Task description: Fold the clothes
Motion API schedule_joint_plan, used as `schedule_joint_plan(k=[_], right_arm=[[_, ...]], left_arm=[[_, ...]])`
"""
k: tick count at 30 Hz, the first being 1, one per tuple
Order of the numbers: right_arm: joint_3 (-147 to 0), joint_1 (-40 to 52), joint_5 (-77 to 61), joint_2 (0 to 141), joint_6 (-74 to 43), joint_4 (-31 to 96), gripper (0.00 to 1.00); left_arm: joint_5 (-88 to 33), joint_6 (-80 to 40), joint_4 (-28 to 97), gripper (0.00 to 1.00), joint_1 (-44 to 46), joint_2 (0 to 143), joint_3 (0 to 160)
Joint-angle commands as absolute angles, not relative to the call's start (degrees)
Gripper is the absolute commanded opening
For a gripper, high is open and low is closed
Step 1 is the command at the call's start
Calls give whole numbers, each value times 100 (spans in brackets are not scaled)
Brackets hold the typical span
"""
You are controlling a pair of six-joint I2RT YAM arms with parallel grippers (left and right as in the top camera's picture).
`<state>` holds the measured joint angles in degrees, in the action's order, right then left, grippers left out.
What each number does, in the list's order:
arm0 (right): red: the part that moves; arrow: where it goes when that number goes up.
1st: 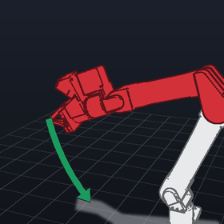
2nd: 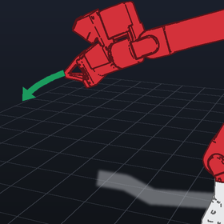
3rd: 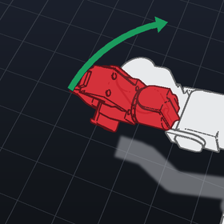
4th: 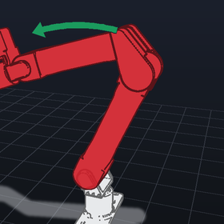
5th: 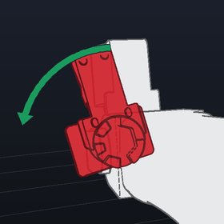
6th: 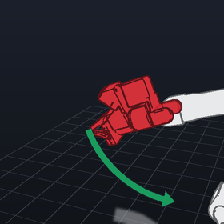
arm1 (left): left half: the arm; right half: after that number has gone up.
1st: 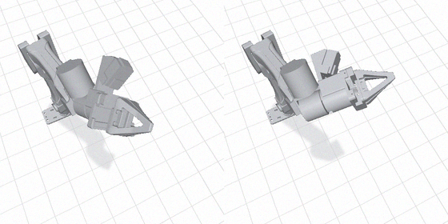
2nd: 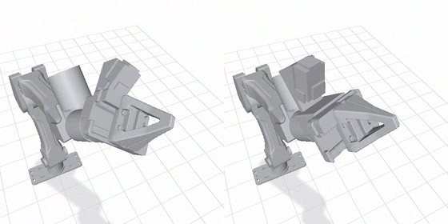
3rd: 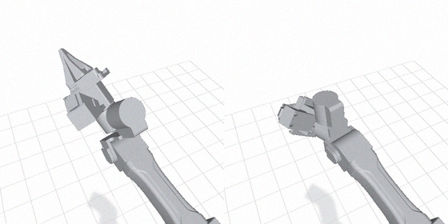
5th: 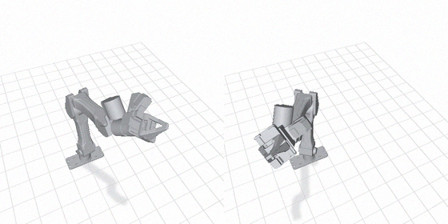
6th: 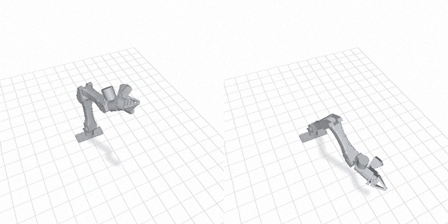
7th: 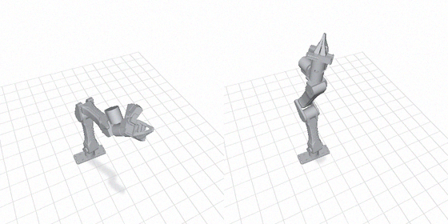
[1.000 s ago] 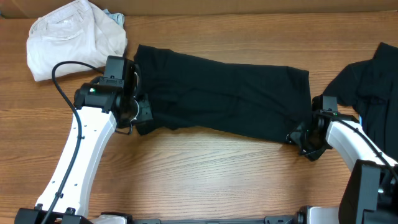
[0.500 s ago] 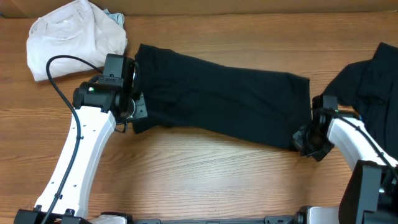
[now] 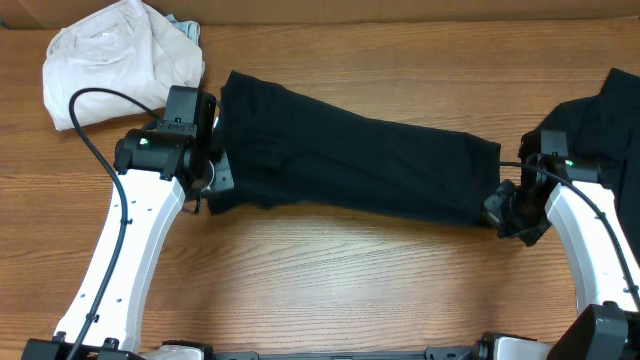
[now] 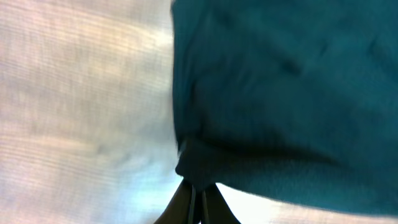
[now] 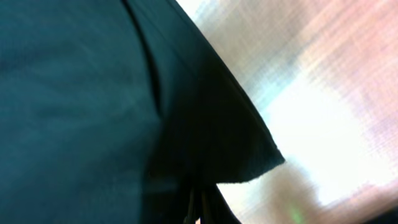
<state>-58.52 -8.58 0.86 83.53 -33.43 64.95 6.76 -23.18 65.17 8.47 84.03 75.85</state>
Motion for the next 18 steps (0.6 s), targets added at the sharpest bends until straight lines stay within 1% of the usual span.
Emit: schedule_joint_plan(k=[1,6,12,18], right_arm=[[-5964,-875,187,8305,-3280,6064,4],[-5964,-873,163,8305,-3256,5050,4],[-5964,-869,78,8383,-3256,4003,4],[-5961,-864,-137,8886,-3103,2945,4]], left_arm=[[1116,-2421,6080,4,790,8423,7730],[1553,-2421,5349,4,788,8698,7730],[1566,-2418,4709,4,788,9448,7730],[1568,-2421,3900,4,784,10276,7730]])
